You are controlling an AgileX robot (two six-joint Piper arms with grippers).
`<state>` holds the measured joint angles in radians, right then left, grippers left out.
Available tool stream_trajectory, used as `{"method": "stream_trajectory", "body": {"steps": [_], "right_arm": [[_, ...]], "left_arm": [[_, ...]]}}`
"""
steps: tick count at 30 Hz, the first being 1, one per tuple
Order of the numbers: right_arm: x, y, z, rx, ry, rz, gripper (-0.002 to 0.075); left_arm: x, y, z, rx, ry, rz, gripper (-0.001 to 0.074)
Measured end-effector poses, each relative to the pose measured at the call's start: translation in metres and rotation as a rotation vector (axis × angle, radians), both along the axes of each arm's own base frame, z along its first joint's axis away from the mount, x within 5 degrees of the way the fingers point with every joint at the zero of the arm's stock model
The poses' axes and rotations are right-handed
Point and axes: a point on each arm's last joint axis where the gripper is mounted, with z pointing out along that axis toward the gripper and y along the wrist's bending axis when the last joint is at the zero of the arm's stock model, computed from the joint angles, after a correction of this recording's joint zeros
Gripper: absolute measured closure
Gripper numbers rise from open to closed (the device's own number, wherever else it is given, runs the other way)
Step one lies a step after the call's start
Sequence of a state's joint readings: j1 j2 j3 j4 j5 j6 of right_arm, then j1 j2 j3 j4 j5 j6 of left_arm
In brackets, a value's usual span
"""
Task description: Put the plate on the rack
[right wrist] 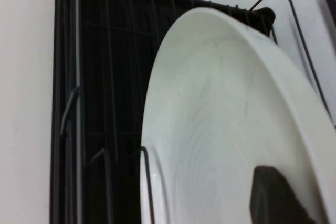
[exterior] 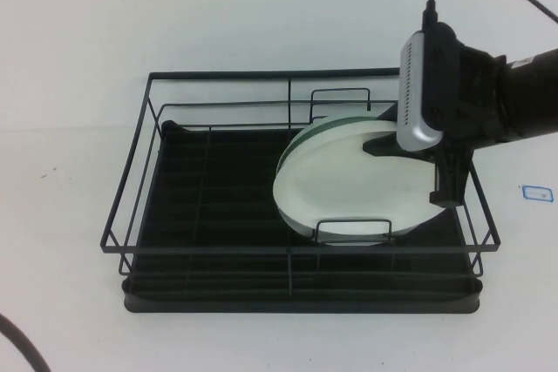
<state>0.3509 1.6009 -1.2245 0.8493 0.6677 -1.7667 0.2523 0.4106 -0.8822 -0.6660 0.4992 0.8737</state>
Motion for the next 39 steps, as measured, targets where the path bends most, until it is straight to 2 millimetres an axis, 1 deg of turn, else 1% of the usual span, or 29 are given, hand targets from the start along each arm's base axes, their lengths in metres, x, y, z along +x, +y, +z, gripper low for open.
{"method": "stream_trajectory", "body": {"steps": [2, 4, 6, 8, 10, 11, 15, 18, 20, 21, 23, 25, 27, 29, 31, 33, 36, 37, 39], "right_arm": [[0.001, 0.001, -0.004, 0.001, 0.016, 0.003, 0.0564], [0.002, 0.002, -0.007, 0.0, 0.027, 0.006, 0.053], [0.003, 0.003, -0.01, 0.0, 0.039, 0.006, 0.0454], [0.004, 0.003, -0.012, 0.002, 0.05, 0.001, 0.0355], [0.005, 0.003, -0.011, 0.006, 0.048, -0.007, 0.0298], [0.005, 0.003, -0.011, 0.006, 0.044, -0.011, 0.0281], [0.005, 0.003, -0.009, 0.011, 0.035, -0.017, 0.0256], [-0.001, 0.0, 0.006, 0.031, -0.003, -0.02, 0.0252], [-0.011, -0.003, 0.024, 0.052, -0.051, -0.02, 0.0252], [-0.016, -0.005, 0.032, 0.061, -0.076, -0.02, 0.0256], [-0.031, -0.01, 0.056, 0.094, -0.141, -0.021, 0.0279], [-0.047, -0.016, 0.079, 0.15, -0.177, -0.042, 0.0328], [-0.067, -0.022, 0.104, 0.235, -0.192, -0.077, 0.0424], [-0.088, -0.029, 0.124, 0.316, -0.193, -0.106, 0.0575], [-0.106, -0.034, 0.139, 0.383, -0.185, -0.125, 0.0655], [-0.122, -0.039, 0.145, 0.435, -0.176, -0.135, 0.0694], [-0.143, -0.046, 0.141, 0.469, -0.165, -0.141, 0.0706], [-0.148, -0.049, 0.136, 0.469, -0.159, -0.15, 0.0707], [-0.156, -0.053, 0.122, 0.468, -0.147, -0.178, 0.0707]], "left_arm": [[0.0, 0.0, 0.0, 0.0, 0.0, 0.0, 0.0735], [0.0, 0.0, 0.0, 0.002, 0.0, 0.0, 0.0735], [0.0, 0.0, 0.0, 0.002, 0.0, 0.0, 0.0735], [0.0, 0.0, 0.0, 0.002, 0.001, -0.001, 0.0735], [0.0, 0.0, 0.0, 0.002, 0.001, -0.001, 0.0735], [0.0, 0.0, 0.0, 0.002, 0.001, -0.001, 0.0735], [0.0, 0.0, 0.0, 0.01, 0.002, 0.001, 0.0735], [0.0, 0.0, 0.0, 0.011, 0.002, 0.002, 0.0735], [0.0, 0.0, 0.0, 0.011, 0.002, 0.002, 0.0735], [0.0, 0.0, 0.0, 0.011, 0.002, 0.002, 0.0735], [0.001, 0.001, -0.002, 0.008, 0.001, 0.006, 0.0735], [0.005, 0.003, -0.01, -0.012, -0.005, 0.006, 0.0735], [0.01, 0.005, -0.027, -0.04, 0.011, 0.002, 0.0735], [0.013, 0.006, -0.046, -0.049, 0.027, 0.005, 0.0735], [0.016, 0.007, -0.069, -0.05, 0.055, 0.009, 0.0735], [0.017, 0.008, -0.089, -0.055, 0.078, 0.017, 0.0735], [0.018, 0.01, -0.118, -0.058, 0.118, 0.035, 0.0735], [0.019, 0.011, -0.126, -0.07, 0.123, 0.043, 0.0735], [0.018, 0.012, -0.13, -0.131, 0.096, 0.044, 0.0735]]}}
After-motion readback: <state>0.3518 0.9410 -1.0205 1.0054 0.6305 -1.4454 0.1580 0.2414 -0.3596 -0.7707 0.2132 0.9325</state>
